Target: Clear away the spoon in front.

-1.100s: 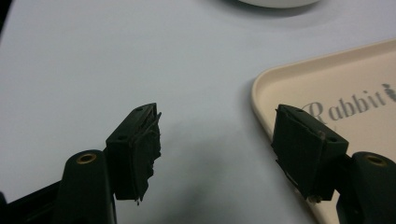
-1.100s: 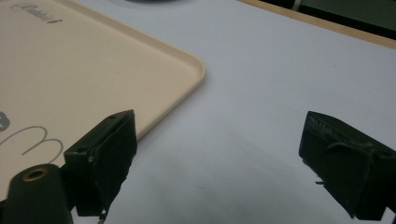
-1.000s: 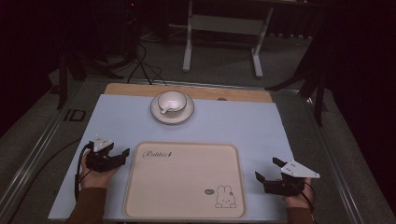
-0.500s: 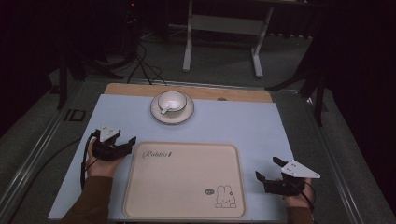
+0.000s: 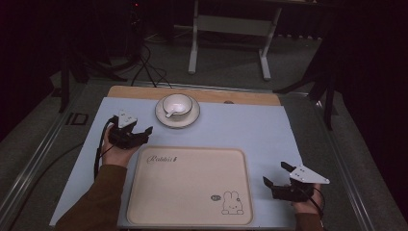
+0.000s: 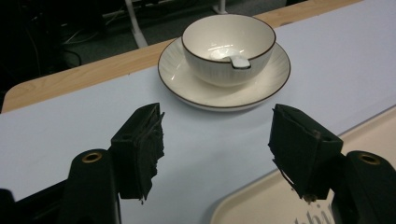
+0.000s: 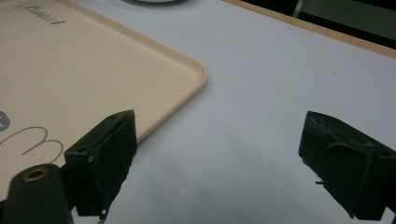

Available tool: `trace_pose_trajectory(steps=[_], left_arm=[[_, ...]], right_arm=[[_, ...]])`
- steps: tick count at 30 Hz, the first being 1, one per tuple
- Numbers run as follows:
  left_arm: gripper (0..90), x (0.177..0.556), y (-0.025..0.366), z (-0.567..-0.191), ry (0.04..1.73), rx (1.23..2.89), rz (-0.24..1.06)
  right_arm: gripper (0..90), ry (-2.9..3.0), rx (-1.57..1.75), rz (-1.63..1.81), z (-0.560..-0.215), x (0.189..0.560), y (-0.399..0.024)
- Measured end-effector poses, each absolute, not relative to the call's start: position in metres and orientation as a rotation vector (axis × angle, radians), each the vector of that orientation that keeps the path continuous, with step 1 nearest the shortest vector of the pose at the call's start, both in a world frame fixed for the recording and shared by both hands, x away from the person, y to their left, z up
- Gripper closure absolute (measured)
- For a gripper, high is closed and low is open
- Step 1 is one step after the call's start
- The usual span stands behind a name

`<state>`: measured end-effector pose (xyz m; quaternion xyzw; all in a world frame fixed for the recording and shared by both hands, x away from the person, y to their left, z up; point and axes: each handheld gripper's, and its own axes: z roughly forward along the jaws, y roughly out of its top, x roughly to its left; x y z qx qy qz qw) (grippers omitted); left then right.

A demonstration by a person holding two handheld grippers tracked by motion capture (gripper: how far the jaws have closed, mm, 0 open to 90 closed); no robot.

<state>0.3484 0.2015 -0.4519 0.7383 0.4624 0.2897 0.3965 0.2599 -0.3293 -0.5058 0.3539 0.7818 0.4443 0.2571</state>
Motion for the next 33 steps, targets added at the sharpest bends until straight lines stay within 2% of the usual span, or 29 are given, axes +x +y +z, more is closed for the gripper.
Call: trace_pose_trajectory(steps=[24, 33], left_arm=[[36.2, 0.385, 0.198, -0.459, 1.139, 1.828, 0.705], [40.0, 0.397, 0.191, -0.463, 1.131, 1.848, 0.676]], right_arm=[[11.4, 2.116, 0.944, 1.196, -0.505, 0.259, -0.330], [11.4, 2.113, 0.945, 1.197, -0.505, 0.259, -0.331]])
